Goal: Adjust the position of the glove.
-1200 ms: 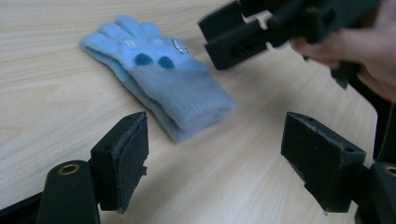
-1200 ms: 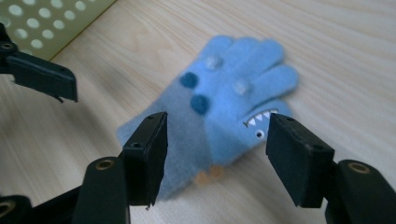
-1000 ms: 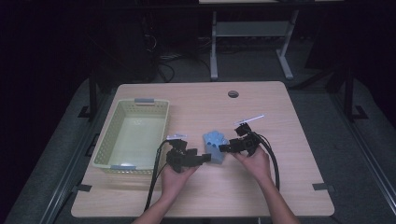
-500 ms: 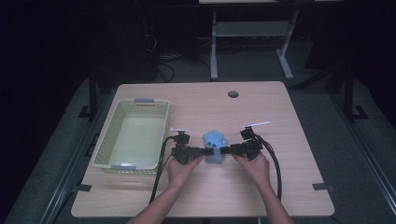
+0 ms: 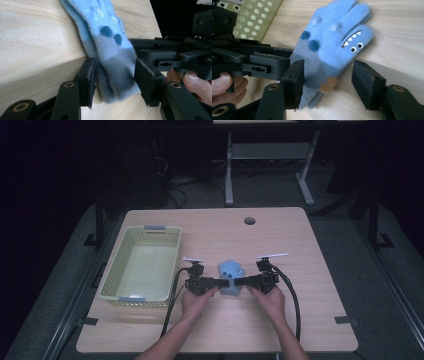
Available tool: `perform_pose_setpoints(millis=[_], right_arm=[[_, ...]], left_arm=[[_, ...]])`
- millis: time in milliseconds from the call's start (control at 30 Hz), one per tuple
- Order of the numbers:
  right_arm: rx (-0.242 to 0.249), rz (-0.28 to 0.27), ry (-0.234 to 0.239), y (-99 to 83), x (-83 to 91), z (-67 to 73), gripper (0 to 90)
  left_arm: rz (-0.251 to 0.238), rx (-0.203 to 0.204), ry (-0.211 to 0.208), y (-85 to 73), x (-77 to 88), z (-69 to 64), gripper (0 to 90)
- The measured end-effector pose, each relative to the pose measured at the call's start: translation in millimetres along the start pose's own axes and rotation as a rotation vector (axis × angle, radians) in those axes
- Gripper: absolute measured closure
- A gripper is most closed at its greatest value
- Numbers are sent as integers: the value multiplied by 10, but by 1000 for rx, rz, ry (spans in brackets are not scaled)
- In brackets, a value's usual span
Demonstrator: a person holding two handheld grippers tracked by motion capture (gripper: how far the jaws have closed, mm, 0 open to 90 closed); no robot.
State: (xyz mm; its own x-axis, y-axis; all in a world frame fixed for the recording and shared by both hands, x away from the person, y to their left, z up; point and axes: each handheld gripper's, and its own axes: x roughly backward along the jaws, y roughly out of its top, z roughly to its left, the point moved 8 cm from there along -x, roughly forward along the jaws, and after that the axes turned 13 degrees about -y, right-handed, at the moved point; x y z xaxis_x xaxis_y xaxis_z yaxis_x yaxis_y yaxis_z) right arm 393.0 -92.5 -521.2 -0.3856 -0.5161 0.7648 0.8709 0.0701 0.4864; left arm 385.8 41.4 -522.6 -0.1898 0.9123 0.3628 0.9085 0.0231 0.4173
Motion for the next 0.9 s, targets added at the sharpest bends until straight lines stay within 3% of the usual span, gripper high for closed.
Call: perform_pose_setpoints(millis=[233,300,467,733,900], right_arm=[[-4,3,-9,-14,-32,41,540],[0,0,-18,-18,-35,45,561],[11,2,-30,-23,-46,63,580],[14,1,-15,-37,-67,100,608],[9,0,5,-40,-85,119,639]], left_arm=[[4,1,1,-3,4,18,553],[-3,26,-4,4,12,14,534],[-4,31,-4,6,13,15,528],[-3,28,-29,-8,-36,7,553],[-6,36,-47,-15,-40,36,628]])
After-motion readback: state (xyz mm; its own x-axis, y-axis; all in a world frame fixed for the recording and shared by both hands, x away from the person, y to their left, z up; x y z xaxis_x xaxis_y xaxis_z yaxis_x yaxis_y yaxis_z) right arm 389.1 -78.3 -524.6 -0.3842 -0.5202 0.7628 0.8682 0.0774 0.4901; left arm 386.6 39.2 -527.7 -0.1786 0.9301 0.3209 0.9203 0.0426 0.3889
